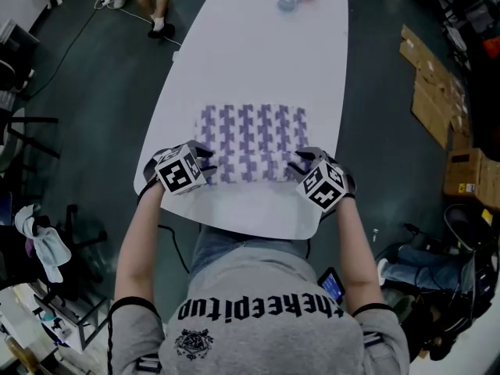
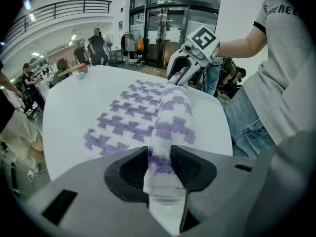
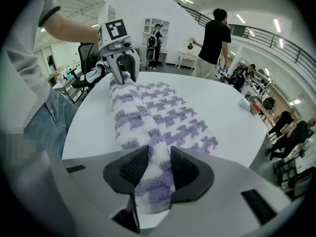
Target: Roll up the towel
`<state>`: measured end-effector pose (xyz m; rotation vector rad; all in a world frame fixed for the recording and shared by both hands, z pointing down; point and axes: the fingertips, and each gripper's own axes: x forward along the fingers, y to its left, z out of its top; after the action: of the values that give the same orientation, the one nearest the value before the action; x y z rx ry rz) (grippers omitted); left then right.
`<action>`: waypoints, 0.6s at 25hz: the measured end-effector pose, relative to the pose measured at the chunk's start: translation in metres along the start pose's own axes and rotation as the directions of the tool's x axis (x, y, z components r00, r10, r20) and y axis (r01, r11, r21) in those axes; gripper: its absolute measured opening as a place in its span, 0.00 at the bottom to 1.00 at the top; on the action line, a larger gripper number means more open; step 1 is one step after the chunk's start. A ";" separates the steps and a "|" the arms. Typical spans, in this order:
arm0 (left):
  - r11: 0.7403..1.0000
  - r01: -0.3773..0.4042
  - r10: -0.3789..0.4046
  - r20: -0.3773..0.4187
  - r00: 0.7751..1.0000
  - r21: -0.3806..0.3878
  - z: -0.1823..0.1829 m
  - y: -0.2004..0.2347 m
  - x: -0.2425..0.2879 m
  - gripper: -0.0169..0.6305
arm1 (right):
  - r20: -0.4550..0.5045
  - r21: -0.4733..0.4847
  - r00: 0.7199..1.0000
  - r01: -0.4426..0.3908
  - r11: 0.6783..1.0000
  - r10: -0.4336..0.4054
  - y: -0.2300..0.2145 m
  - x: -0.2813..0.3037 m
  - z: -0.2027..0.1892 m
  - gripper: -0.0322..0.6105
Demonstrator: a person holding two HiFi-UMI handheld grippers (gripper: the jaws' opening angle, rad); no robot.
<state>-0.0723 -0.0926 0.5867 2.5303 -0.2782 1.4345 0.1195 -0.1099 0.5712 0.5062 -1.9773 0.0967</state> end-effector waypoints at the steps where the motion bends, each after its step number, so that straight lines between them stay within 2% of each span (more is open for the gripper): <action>1: 1.000 -0.007 0.007 -0.002 1.000 -0.002 -0.001 0.002 0.000 0.26 | -0.007 -0.007 1.000 0.007 1.000 -0.007 0.000 0.003 0.001 0.27; 5: 0.999 -0.032 0.032 -0.020 0.999 0.012 -0.008 0.002 0.001 0.26 | -0.028 -0.042 0.999 0.019 0.999 -0.020 0.006 0.012 0.003 0.26; 8: 0.996 -0.064 0.064 -0.005 0.998 0.056 -0.004 -0.001 -0.006 0.26 | 0.009 -0.031 0.998 0.057 0.998 -0.057 0.003 0.002 0.007 0.27; 11: 0.987 -0.145 0.140 0.064 0.988 0.074 0.011 -0.003 -0.026 0.26 | 0.070 -0.005 0.991 0.118 0.993 -0.117 -0.002 -0.018 0.013 0.27; 15: 0.960 -0.257 0.239 0.149 0.960 0.115 0.027 -0.013 -0.054 0.26 | 0.138 -0.003 0.976 0.170 0.985 -0.168 0.002 -0.043 0.021 0.27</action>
<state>-0.0738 -0.0843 0.5259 2.7883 -0.5601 1.4111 0.1165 -0.1012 0.5245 0.6855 -2.0580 -0.0613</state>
